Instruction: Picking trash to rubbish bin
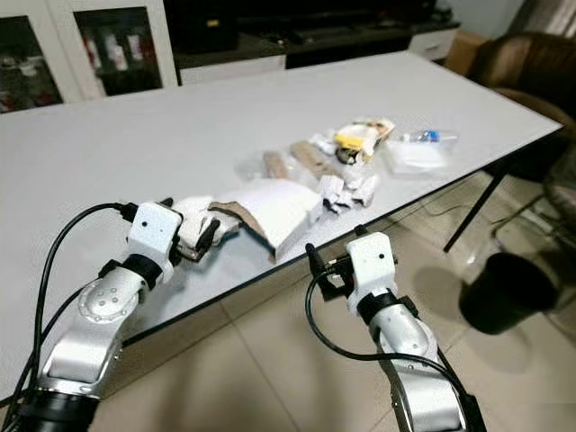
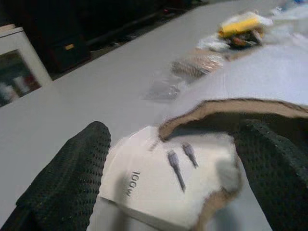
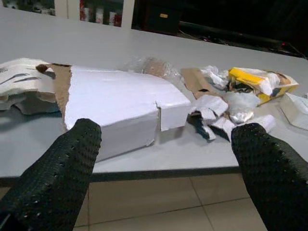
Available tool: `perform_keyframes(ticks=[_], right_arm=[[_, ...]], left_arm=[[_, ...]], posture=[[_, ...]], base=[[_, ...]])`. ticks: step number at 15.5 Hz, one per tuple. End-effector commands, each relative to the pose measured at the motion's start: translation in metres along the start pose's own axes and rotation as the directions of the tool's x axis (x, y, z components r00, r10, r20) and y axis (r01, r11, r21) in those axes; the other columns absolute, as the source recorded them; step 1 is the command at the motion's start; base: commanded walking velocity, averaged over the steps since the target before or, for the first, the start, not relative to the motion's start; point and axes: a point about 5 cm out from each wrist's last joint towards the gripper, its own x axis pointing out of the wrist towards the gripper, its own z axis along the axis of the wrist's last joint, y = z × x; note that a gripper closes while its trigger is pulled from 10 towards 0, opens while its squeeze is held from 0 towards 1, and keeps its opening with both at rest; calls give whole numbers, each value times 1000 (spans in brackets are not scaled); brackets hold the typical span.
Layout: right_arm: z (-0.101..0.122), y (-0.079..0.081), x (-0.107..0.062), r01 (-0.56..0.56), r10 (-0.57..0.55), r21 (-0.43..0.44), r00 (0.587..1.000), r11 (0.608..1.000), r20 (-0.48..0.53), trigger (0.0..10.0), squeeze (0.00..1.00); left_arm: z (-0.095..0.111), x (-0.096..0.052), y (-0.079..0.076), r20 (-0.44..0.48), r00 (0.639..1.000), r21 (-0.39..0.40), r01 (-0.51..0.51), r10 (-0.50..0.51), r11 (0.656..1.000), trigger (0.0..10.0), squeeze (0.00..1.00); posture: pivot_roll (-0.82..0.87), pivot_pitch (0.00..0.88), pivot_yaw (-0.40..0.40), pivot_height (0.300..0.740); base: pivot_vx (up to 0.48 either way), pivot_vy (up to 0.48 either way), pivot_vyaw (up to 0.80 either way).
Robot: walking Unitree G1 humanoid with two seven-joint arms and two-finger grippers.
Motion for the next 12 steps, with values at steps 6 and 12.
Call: perform_keyframes(ticks=[6, 12], right_arm=[[4, 18, -3, -211, 211, -7, 977, 977, -37, 10000, 0], [4, 30, -5, -371, 369, -9, 926, 929, -81, 10000, 0]], left_arm=[[-8, 20, -18, -73, 979, 137, 197, -188, 971, 10000, 1000], [-27, 36, -2, -165, 986, 183, 46, -15, 982, 10000, 0]], posture=[[-109, 0, -49, 740], [-123, 0, -68, 740]], base=[[0, 0, 0], [0, 0, 0]])
